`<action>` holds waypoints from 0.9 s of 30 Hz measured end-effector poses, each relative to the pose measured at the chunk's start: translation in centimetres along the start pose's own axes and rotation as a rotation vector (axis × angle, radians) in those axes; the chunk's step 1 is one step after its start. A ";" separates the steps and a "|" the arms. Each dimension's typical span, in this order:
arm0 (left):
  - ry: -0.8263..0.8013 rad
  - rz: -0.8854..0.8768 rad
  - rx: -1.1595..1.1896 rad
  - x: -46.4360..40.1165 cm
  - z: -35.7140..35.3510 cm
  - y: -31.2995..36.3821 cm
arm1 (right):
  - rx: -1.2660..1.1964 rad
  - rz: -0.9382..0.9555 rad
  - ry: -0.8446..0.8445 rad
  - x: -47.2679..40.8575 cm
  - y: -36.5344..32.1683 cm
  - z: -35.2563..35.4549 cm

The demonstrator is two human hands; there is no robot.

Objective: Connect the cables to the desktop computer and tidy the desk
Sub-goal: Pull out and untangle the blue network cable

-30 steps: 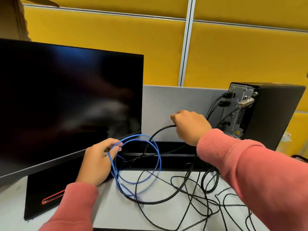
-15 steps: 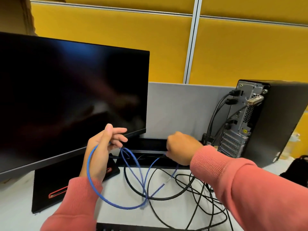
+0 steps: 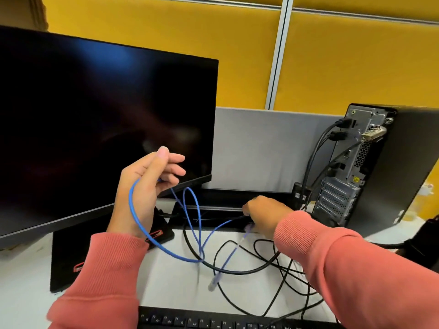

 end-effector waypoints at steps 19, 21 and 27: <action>-0.648 -0.231 -0.846 4.6 -8.8 -4.7 | -0.946 -0.364 -0.442 -0.8 1.0 -1.9; -0.730 -0.153 -1.025 6.2 -9.6 -6.9 | -0.965 -0.354 -0.433 -0.5 0.5 -1.3; -0.693 0.056 -0.933 9.2 -11.2 -9.8 | -0.902 -0.219 -0.572 0.2 -0.8 -0.8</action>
Point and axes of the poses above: each hand's wrist, its own x-axis away from the middle knuckle, its own z-axis out of the back of the hand, y = z × x, the point moved 10 cm from there along -x, towards the middle knuckle, and after that the axes turned 12 degrees about -z, right-handed, at the moved point
